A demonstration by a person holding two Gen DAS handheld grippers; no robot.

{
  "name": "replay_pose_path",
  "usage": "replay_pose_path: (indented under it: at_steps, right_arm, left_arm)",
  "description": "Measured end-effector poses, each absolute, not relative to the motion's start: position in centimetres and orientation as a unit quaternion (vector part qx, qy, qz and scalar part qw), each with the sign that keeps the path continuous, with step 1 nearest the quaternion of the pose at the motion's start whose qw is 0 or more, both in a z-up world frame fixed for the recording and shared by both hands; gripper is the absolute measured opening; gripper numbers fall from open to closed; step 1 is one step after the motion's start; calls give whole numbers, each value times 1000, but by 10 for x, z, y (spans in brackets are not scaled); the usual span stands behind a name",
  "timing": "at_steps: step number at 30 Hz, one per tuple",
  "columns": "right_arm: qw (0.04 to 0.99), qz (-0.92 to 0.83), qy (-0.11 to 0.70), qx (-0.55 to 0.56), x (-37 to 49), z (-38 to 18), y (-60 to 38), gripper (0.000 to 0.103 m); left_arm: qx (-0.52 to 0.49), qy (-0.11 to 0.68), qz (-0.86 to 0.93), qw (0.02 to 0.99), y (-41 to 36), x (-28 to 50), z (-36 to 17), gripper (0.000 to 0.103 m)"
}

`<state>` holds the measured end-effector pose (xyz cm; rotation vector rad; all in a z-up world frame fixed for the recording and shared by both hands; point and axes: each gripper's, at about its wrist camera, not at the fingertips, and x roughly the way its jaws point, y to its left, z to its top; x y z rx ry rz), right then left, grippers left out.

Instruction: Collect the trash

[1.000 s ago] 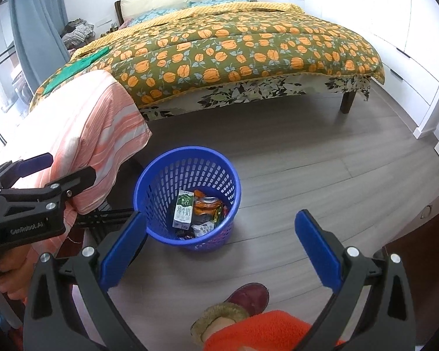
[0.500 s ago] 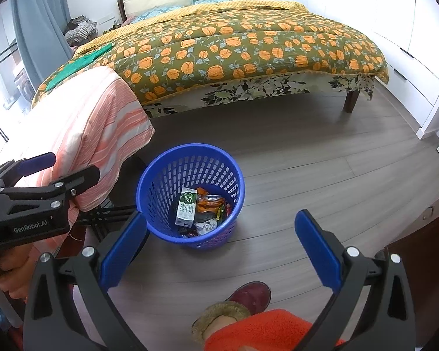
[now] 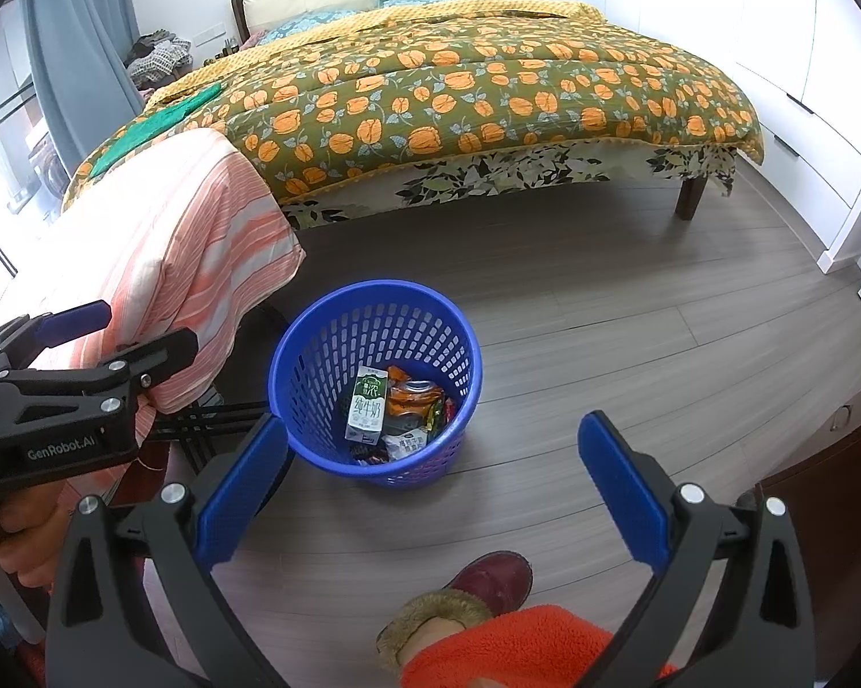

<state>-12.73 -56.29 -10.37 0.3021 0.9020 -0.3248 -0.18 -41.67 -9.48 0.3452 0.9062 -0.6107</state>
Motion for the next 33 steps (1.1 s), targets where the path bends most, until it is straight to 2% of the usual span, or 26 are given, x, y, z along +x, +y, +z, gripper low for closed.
replay_pose_path:
  at_steps: [33]
  right_arm:
    - [876, -156, 433, 144, -127, -104, -564, 98]
  left_arm:
    - [158, 420, -279, 849, -407, -1, -94, 98]
